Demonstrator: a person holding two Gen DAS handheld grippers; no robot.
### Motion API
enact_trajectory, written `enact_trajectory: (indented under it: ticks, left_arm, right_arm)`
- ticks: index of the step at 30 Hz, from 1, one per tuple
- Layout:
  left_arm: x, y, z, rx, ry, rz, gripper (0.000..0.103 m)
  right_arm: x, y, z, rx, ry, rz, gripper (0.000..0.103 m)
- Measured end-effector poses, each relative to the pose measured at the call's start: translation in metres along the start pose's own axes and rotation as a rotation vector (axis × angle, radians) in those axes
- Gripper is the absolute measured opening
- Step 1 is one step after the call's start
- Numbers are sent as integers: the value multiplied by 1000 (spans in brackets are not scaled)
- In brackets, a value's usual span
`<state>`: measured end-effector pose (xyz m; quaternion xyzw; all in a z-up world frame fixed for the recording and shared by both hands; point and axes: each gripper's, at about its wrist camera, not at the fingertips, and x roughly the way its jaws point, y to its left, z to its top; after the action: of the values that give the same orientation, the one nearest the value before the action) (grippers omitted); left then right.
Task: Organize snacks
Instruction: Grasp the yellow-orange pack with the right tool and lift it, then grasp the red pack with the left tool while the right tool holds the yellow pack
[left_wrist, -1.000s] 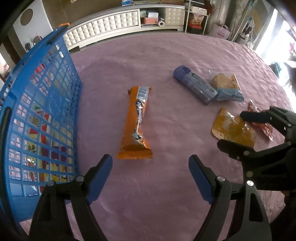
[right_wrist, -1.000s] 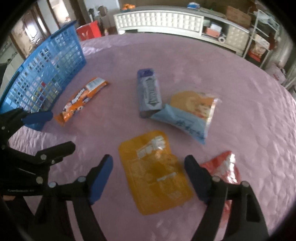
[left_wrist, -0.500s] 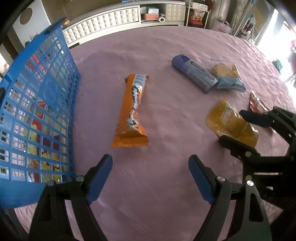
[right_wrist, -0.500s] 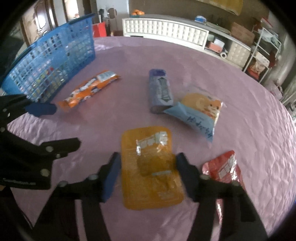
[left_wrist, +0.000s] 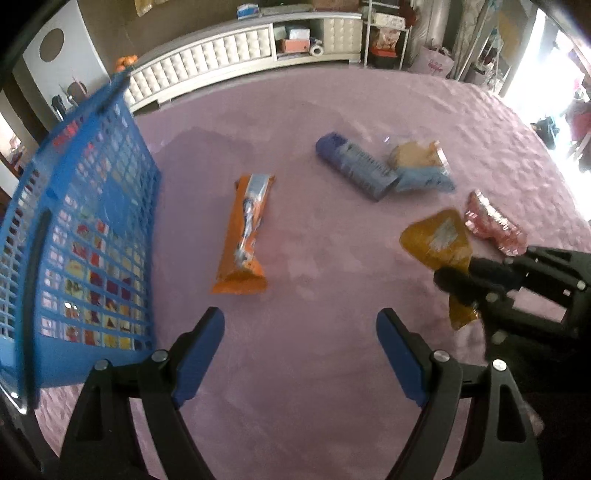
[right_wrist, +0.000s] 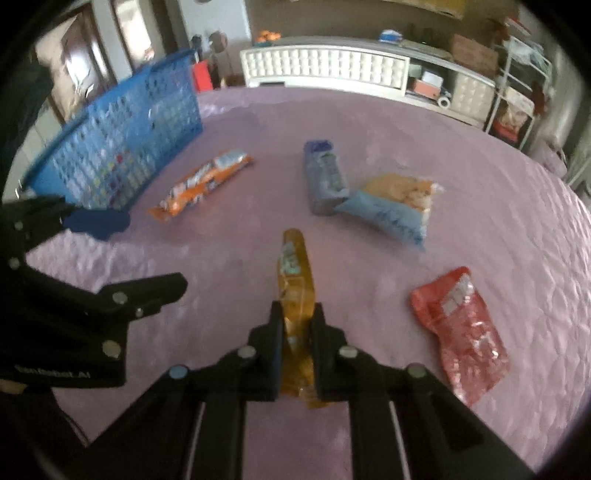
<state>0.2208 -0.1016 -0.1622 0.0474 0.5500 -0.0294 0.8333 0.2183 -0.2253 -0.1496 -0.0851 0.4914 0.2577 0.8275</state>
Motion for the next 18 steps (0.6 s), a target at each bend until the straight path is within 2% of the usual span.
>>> enact_trajectory:
  ticks: [3,8,13,18]
  left_arm:
    - [-14,-12,10,18,-31,-10,83]
    - [-26,-37,32,42,-62,-33,83]
    - [-25,-71,52,37,-50,-83,83]
    - [-15,-104,59,14,4,-143,83]
  right_arm:
    - [-24,-15,8,64,-77,14,16]
    - [-60,-51,12,166,-190,-43,16]
    - [-81,-75,6,246,-229,-106,16]
    - [-87,-106,-2,330,-211,-157,16]
